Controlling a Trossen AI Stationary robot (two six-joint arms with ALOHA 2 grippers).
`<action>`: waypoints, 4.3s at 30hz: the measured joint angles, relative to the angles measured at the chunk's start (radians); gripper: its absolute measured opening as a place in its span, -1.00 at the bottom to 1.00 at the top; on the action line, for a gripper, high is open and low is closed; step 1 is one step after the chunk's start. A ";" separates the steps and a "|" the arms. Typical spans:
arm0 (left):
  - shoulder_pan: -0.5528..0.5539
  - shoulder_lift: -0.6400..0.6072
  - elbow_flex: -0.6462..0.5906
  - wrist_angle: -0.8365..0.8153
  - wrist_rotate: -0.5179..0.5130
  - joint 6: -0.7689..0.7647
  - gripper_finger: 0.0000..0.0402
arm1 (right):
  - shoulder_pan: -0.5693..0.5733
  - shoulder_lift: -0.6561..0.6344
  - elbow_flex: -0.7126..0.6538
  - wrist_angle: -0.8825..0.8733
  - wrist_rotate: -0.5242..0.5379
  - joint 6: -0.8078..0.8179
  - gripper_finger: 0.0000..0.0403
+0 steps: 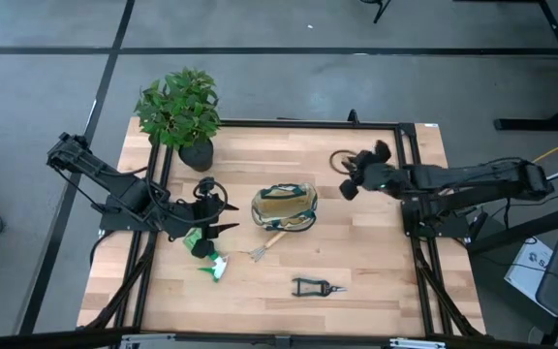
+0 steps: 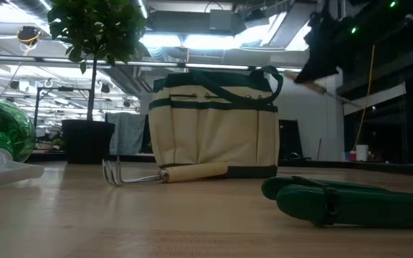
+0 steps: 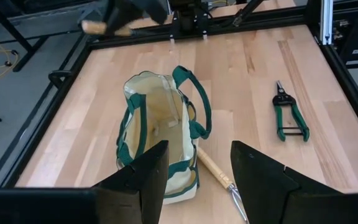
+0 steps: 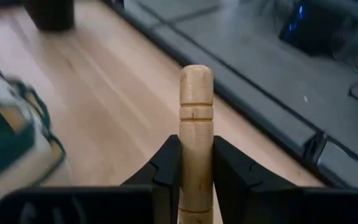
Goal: Pick & Place Garden tools in Gardening bag
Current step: Put the brown trowel into the green gardening bag, then adjust the green gardening bag
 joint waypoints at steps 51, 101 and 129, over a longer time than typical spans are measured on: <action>0.000 0.000 0.000 0.000 0.019 0.000 -0.16 | 0.119 0.240 -0.015 0.979 -0.713 -0.481 -0.67; 0.000 0.000 0.000 0.000 0.019 0.000 -0.16 | 0.037 0.613 -0.014 1.160 -0.728 -0.428 -0.67; 0.000 0.000 0.000 0.000 0.018 0.000 -0.16 | 0.037 0.613 -0.014 1.085 -0.726 -0.355 -0.36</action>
